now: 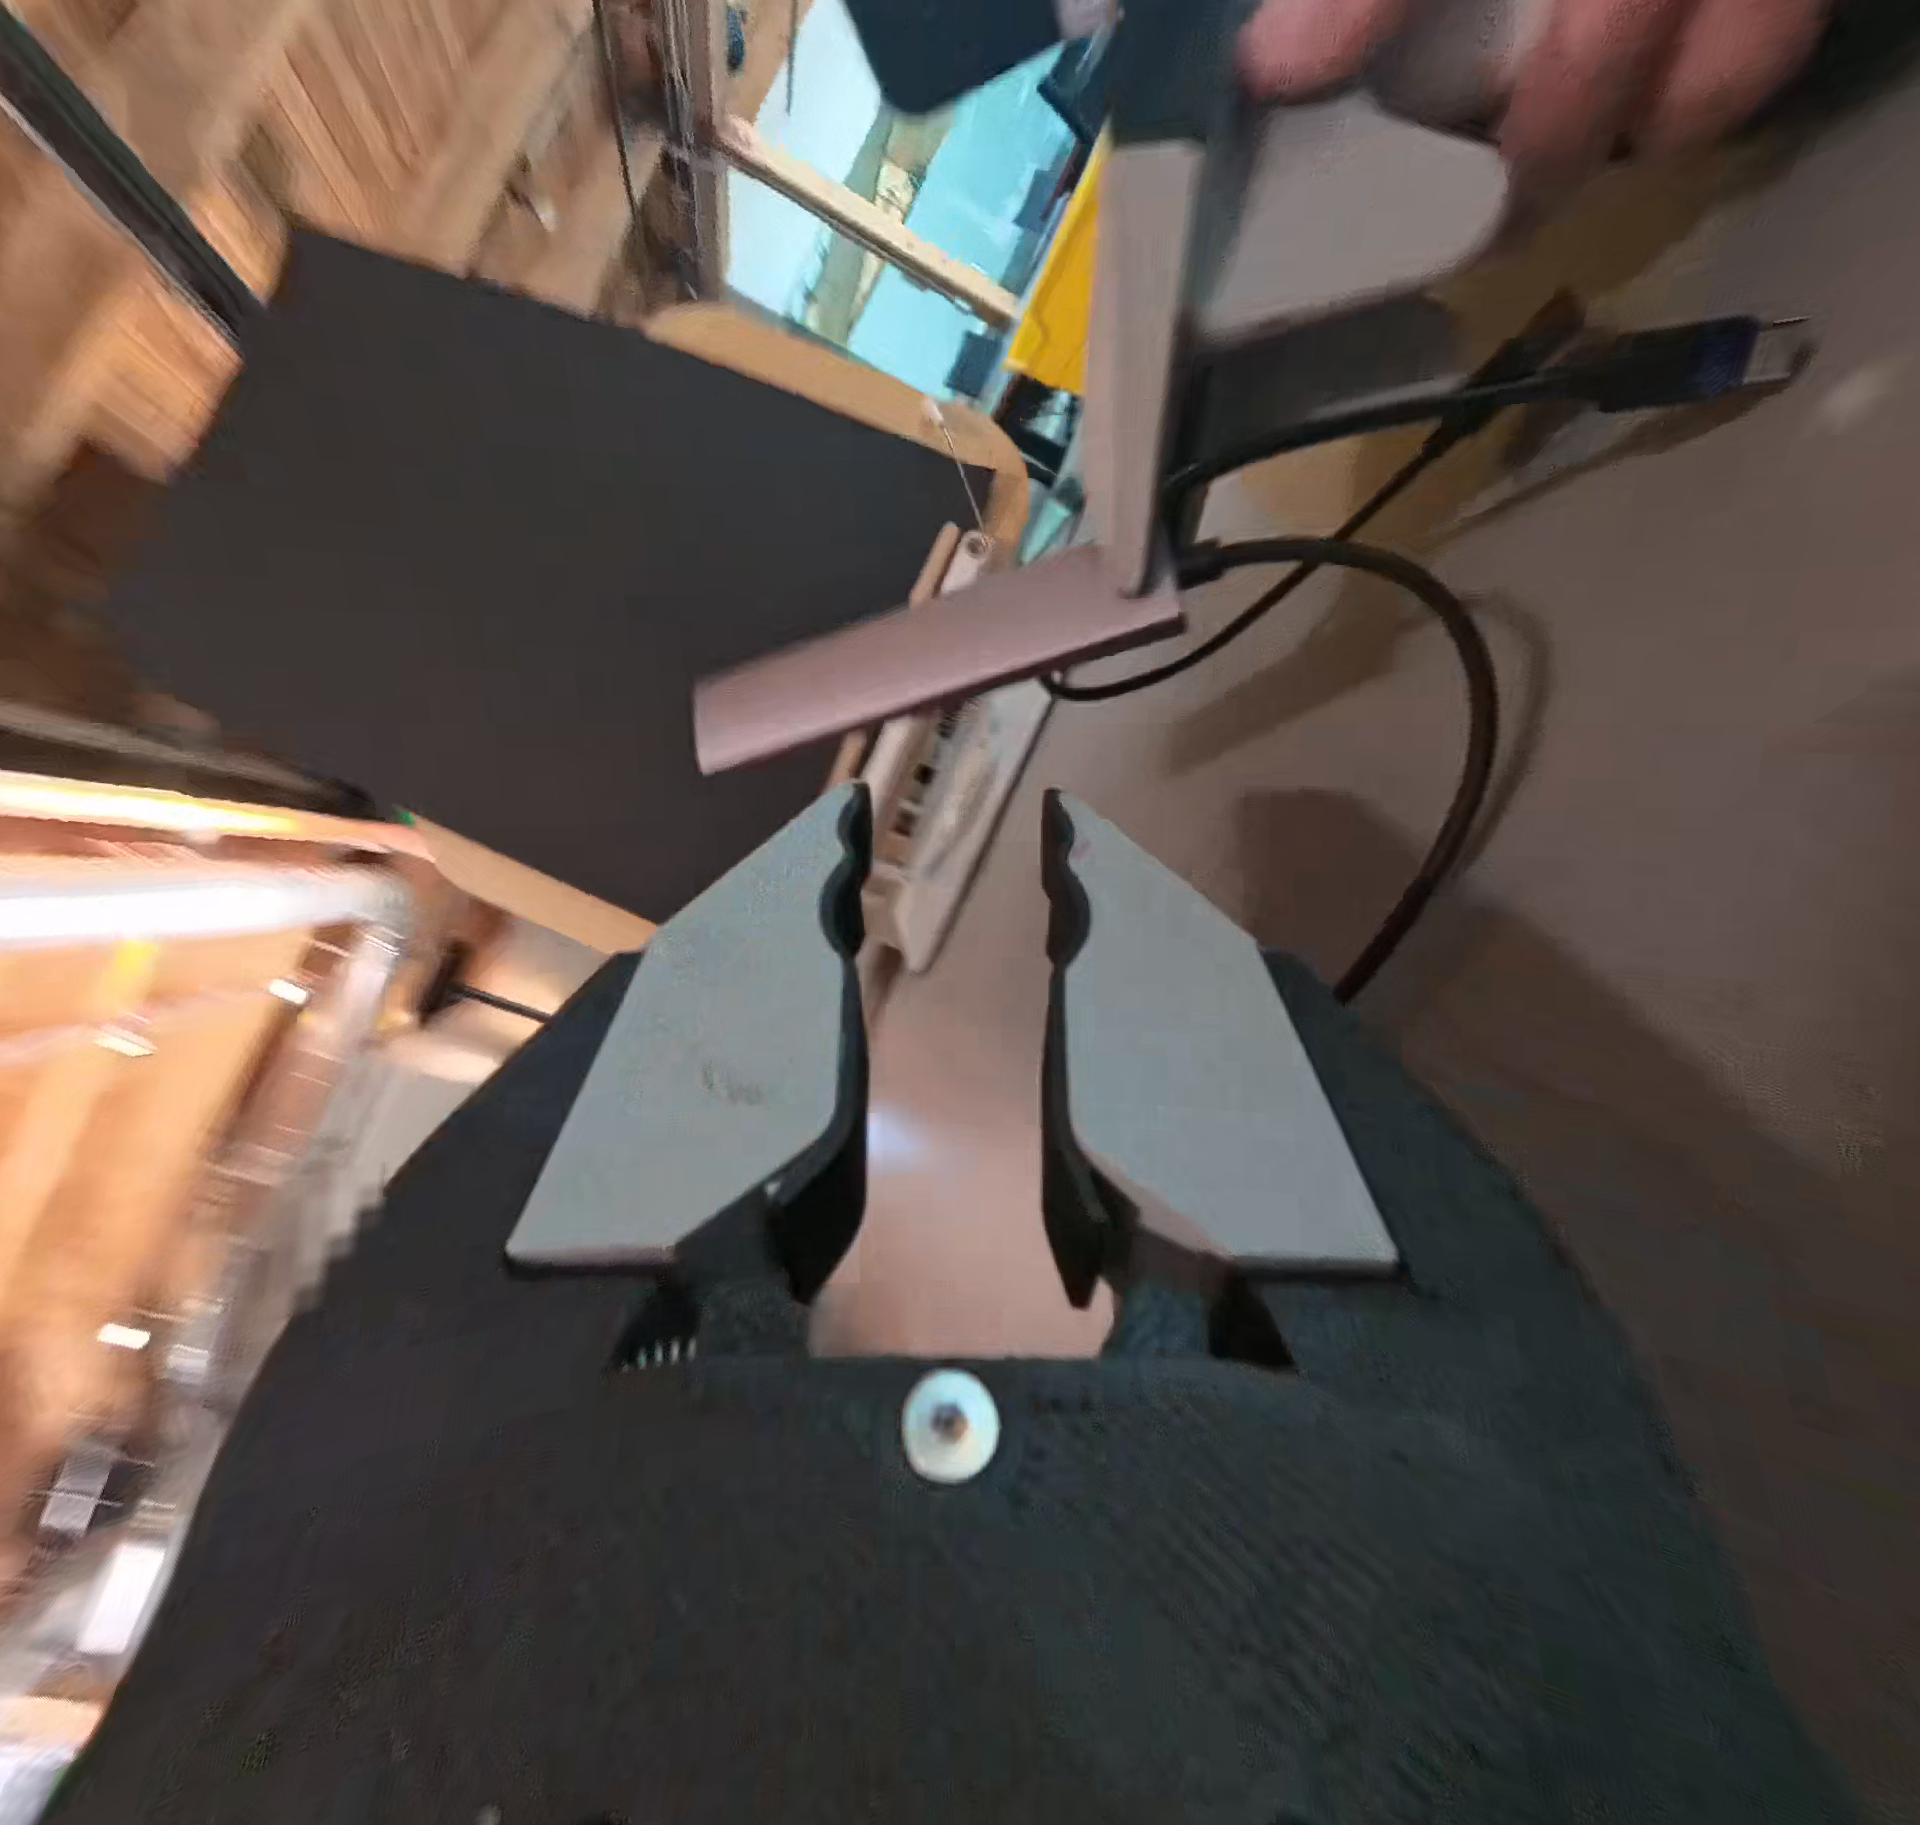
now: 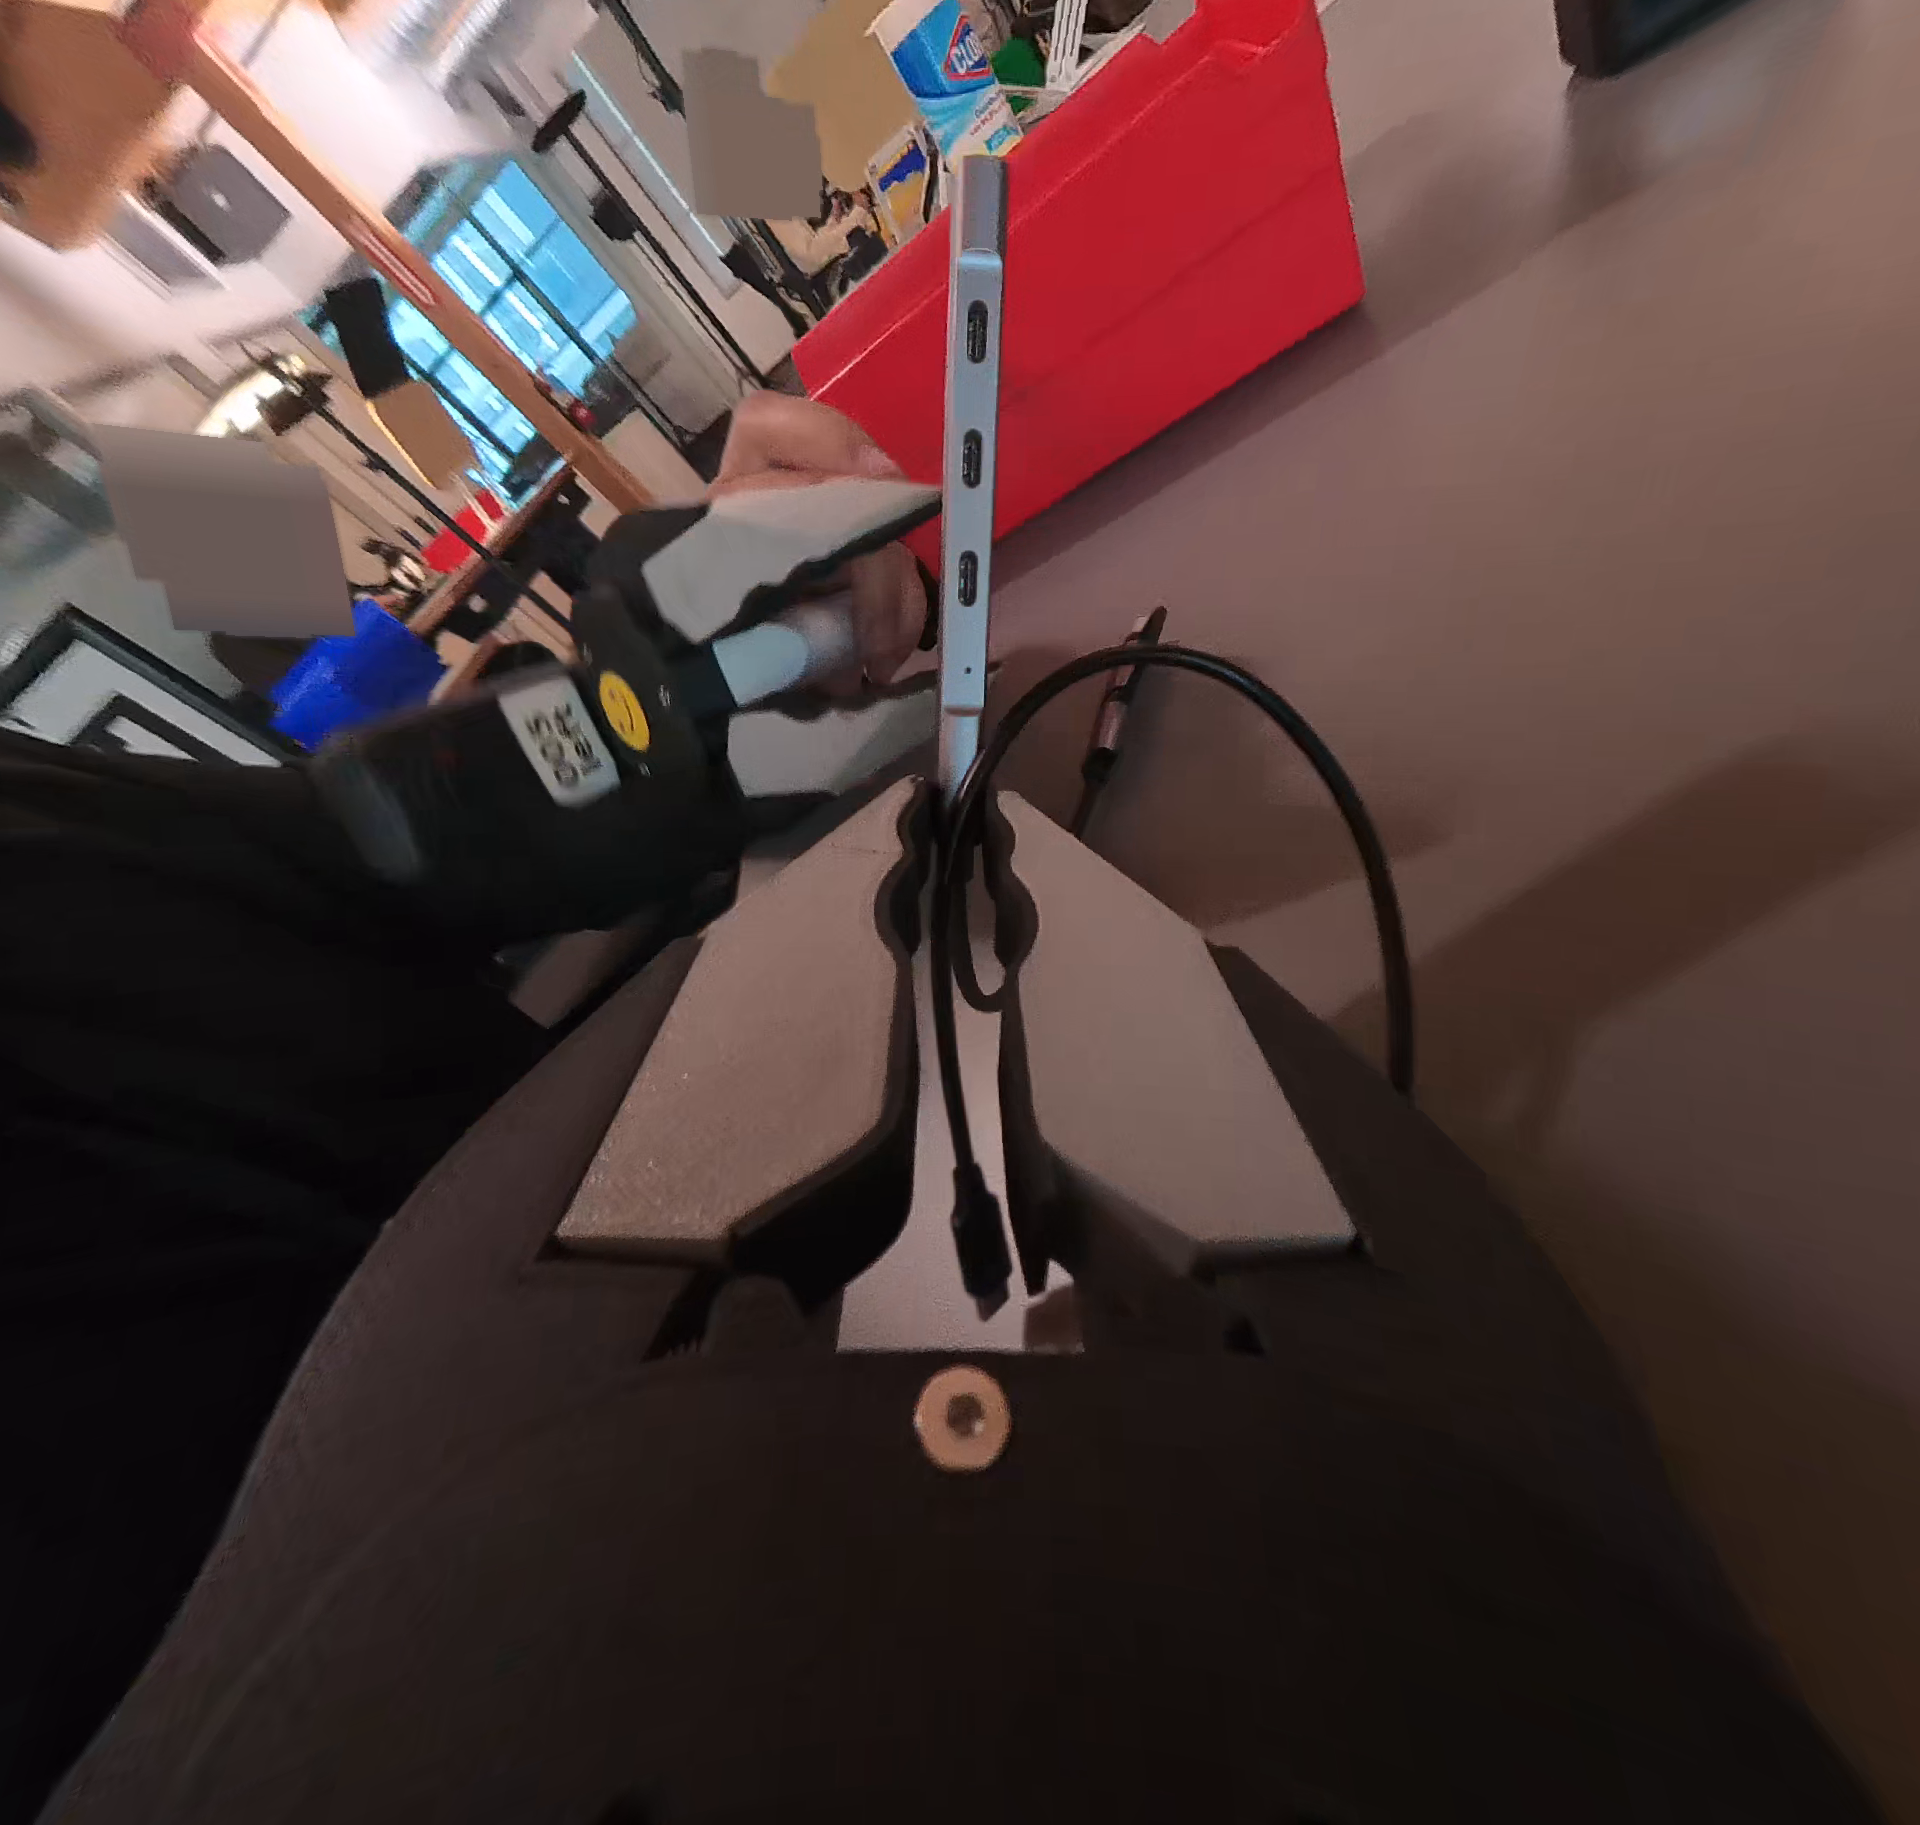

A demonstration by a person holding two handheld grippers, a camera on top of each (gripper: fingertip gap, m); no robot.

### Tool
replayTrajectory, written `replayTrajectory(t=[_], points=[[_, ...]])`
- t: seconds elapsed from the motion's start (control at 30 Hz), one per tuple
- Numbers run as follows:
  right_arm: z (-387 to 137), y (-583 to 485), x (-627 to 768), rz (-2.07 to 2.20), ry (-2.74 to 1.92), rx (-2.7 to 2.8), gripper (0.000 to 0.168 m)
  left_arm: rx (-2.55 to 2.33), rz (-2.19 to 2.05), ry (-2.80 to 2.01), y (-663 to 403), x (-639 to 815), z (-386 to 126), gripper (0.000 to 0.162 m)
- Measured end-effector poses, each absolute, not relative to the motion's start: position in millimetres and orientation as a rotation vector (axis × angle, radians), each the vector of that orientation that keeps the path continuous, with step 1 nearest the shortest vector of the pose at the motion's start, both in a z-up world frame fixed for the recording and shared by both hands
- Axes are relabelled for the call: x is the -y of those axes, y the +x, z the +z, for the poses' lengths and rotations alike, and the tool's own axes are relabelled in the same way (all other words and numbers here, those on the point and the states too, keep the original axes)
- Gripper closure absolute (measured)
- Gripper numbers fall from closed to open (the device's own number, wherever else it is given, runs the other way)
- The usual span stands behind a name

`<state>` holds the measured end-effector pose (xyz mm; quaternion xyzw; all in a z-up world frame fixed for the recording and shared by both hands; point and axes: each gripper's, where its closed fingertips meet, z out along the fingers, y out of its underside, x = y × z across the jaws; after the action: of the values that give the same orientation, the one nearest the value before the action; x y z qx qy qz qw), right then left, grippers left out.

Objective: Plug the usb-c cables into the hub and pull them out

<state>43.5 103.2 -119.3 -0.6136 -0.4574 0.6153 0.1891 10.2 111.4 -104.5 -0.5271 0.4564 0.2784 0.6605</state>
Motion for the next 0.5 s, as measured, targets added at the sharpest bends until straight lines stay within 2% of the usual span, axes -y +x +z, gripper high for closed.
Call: replayTrajectory(t=[0.27, 0.37, 0.5], points=[[-121, 39, -85, 1.941, -1.79, 1.279, 0.163, -1.208, 1.081, -0.909, 28, -120, -109, 0.128], [-125, 38, -77, 2.0, -1.816, 1.3, 0.163, -1.212, 1.086, -0.875, 28, -121, -103, 0.141], [-101, 41, -77, 2.043, -1.669, 1.286, 0.157, -1.181, 0.931, -0.941, 30, -117, -97, 0.154]])
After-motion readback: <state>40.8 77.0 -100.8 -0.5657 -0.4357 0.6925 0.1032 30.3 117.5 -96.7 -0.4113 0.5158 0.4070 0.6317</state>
